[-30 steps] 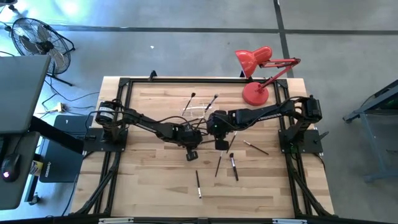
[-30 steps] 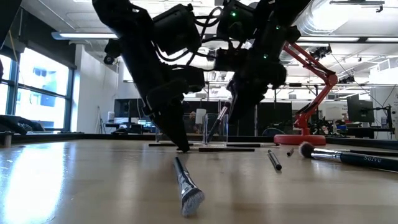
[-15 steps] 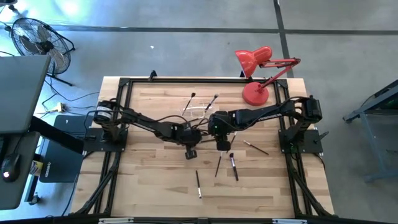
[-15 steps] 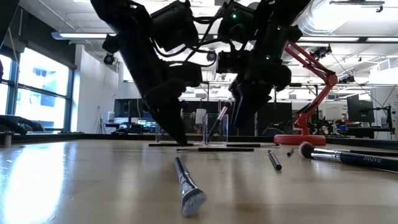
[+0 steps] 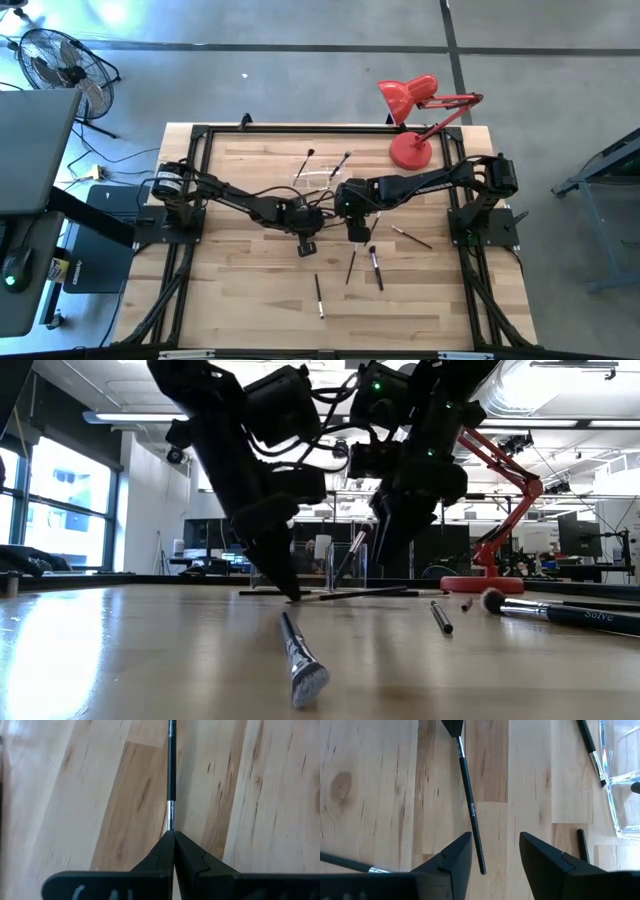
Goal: Put items in baskets/containers
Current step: Put the black eyeshadow brush into the transparent organizer
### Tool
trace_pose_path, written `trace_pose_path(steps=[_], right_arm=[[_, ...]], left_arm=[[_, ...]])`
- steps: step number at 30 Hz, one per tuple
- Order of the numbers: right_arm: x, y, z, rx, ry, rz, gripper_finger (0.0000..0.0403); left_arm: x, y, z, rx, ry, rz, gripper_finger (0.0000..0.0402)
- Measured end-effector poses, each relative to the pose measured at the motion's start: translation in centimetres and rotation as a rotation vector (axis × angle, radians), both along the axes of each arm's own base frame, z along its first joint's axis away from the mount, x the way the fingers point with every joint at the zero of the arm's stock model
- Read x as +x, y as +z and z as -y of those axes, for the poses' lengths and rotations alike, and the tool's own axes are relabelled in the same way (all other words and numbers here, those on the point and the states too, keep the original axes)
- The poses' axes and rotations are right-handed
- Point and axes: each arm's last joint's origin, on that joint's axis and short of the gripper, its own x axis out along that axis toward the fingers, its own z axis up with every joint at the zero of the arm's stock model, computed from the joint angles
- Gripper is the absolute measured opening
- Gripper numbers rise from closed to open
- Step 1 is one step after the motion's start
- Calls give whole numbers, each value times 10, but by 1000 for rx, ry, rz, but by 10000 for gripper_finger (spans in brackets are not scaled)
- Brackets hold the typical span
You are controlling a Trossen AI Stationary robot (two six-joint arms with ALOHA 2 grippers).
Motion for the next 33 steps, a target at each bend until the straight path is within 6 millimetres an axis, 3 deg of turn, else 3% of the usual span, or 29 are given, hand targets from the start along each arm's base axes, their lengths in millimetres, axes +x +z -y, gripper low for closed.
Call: trace_pose_path(steps=[9, 16, 28, 33], right_arm=[[1, 0, -1, 27, 14, 8, 161], [1, 0, -14, 36, 138, 10, 152], [9, -32, -15, -7, 188, -75, 141], [8, -34, -12, -24, 184, -85, 132]], left_arm=[[3, -2, 1, -22, -3, 12, 0], [3, -2, 1, -21, -3, 16, 0], [4, -3, 1, -22, 1, 28, 0], [4, -3, 1, -22, 1, 28, 0]])
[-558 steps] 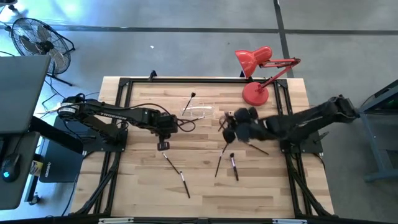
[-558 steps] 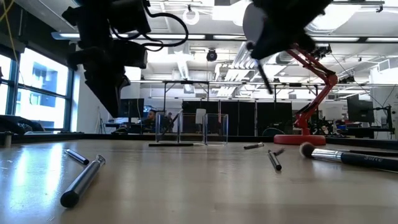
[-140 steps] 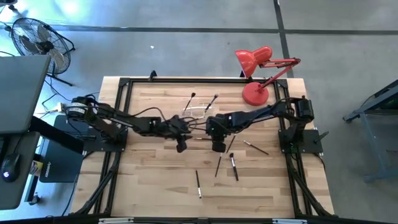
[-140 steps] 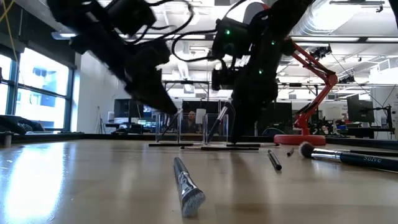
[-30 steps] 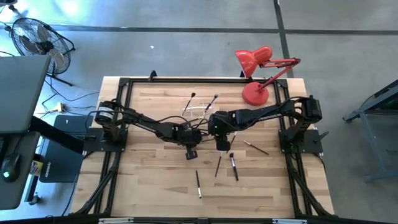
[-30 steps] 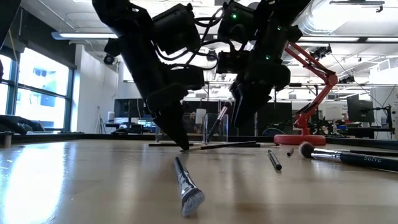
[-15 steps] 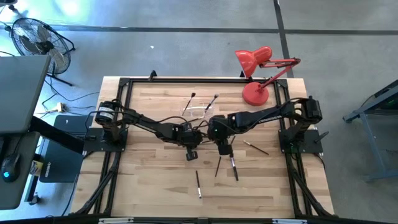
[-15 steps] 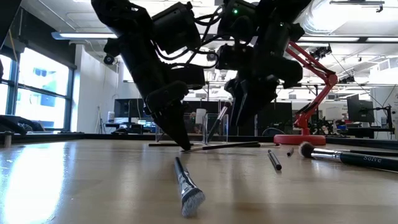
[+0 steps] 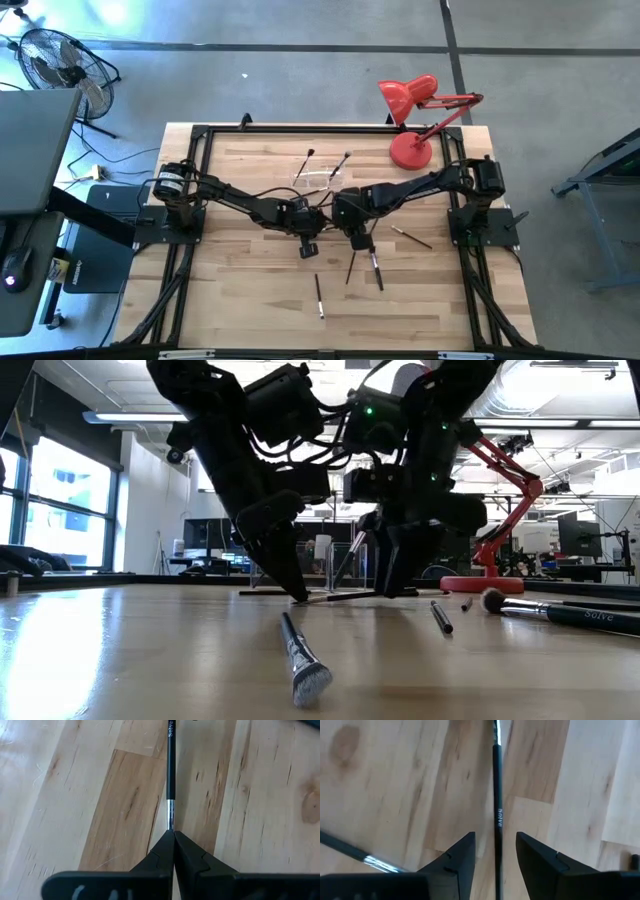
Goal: Put items in baskets/containers
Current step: Put the black eyeshadow brush into the transparent organizer
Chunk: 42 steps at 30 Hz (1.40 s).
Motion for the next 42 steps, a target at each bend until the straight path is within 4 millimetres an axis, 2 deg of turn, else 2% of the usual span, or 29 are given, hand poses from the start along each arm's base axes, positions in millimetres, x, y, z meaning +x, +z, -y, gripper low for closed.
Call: trace_pose_path(steps=[8, 16, 30, 38, 42], right_arm=[[-7, -2, 3, 16, -64, -75, 69], [-8, -3, 1, 42, -56, -86, 11], [-8, -3, 0, 90, -68, -92, 12], [-8, -3, -1, 140, -115, -91, 9], [-8, -3, -2, 186, -167, -97, 9]], left_arm=[[0, 0, 0, 1, -1, 1, 0], [0, 0, 0, 2, -2, 1, 0], [1, 0, 0, -1, -1, 9, 6], [0, 1, 0, -13, 3, 4, 68], [-8, 10, -1, 17, -44, -36, 94]])
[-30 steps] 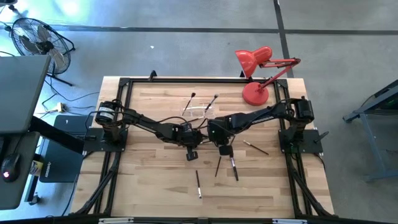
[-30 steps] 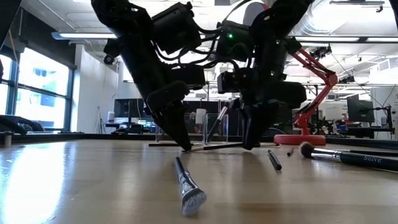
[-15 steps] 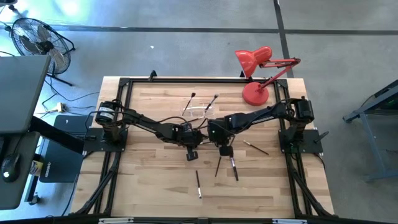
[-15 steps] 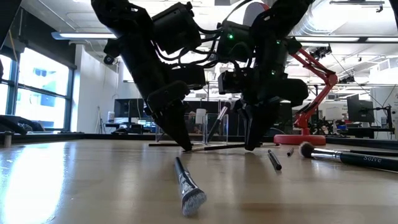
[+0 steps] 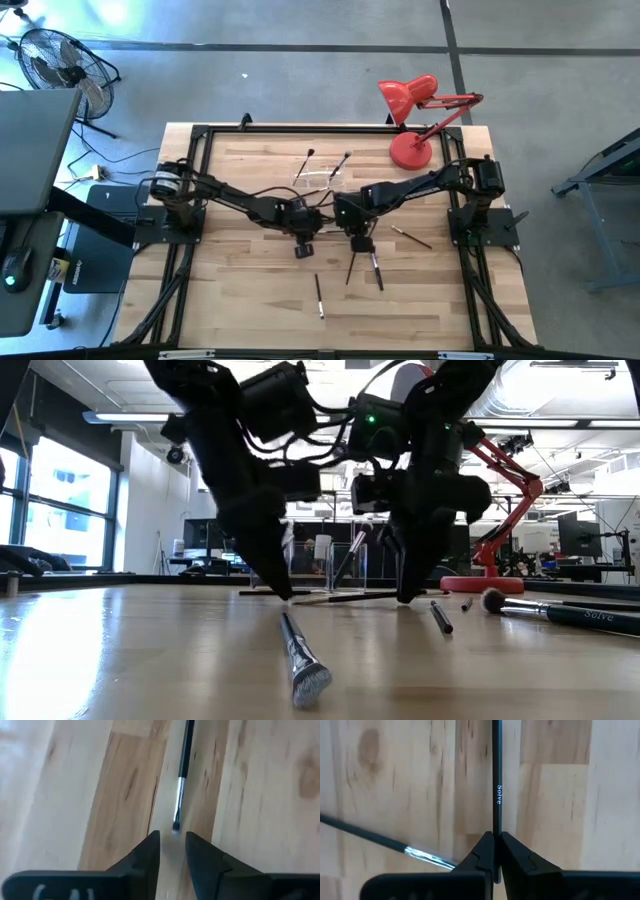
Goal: Put items in baskets/containers
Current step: Put the black eyeshadow brush into the transparent organizer
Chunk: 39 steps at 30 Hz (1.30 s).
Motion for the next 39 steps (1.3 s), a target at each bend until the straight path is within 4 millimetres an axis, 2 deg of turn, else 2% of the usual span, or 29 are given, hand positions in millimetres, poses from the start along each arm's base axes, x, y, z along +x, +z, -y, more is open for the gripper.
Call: trace_pose_path(steps=[10, 14, 17, 21, 25, 31, 34, 39], right_arm=[[3, 8, 1, 44, -185, 36, 7], [4, 21, 1, 79, -317, 91, 13], [5, 32, 0, 100, -415, 146, 16], [7, 47, -8, 106, -490, 241, 8], [12, 59, -19, 120, -584, 359, 8], [23, 78, -39, 159, -690, 606, 16], [29, 90, -49, 160, -728, 760, 8], [35, 114, -60, 154, -720, 1031, 9]], left_arm=[[-42, 44, -6, 106, -33, -117, 101], [-74, 48, -9, 108, -24, -101, 101], [-106, 42, -12, 73, 15, -92, 101], [-139, 37, -14, -17, 92, 89, 101], [-159, 39, -15, -134, 118, 380, 101], [-177, 59, -18, -275, 209, 780, 101], [-183, 73, -19, -302, 240, 904, 101], [-187, 94, -19, -345, 198, 1085, 101]])
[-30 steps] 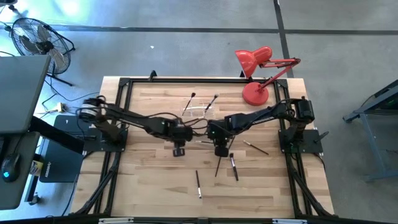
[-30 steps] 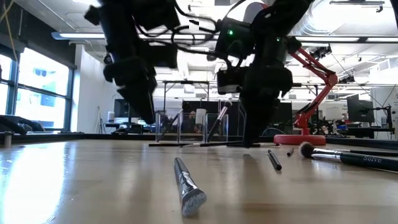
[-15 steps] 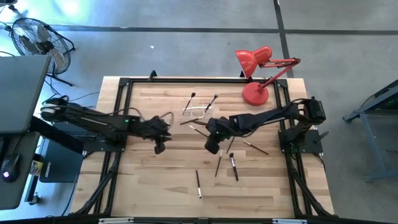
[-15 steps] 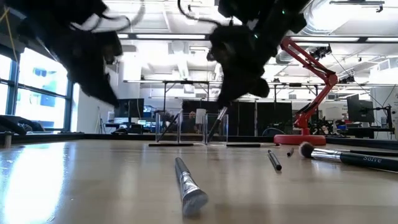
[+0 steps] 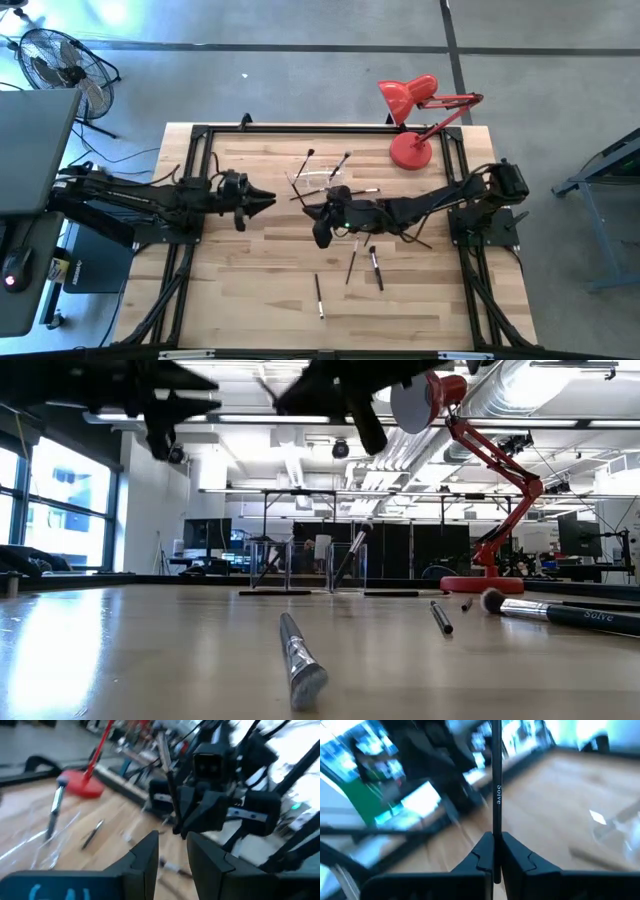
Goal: Put items in baskets/containers
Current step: Put the black eyeshadow brush into the transparent organizer
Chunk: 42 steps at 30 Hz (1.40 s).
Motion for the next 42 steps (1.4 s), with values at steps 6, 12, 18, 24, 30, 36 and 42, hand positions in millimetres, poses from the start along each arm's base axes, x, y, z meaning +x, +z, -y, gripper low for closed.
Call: trace_pose_path(steps=[6, 12, 18, 24, 30, 36, 42], right_arm=[[0, 22, -9, -69, -59, 198, 14], [0, 30, -7, -15, -78, 295, 7], [2, 27, -2, 58, -74, 296, 12], [2, 25, -3, 57, -49, 273, 8], [2, 19, -2, 81, -48, 223, 11], [3, 14, 1, 95, -28, 172, 10], [3, 14, 1, 69, -19, 162, 13]], left_arm=[[-2, 18, 0, -172, -18, 197, 101], [-4, 23, -4, -375, 83, 276, 101], [5, 30, -3, -400, 83, 250, 101], [20, 35, -2, -410, 100, 173, 102], [30, 41, -1, -307, 97, 123, 102], [40, 42, 1, -204, 76, 47, 102], [47, 37, 2, -180, 61, -7, 124]])
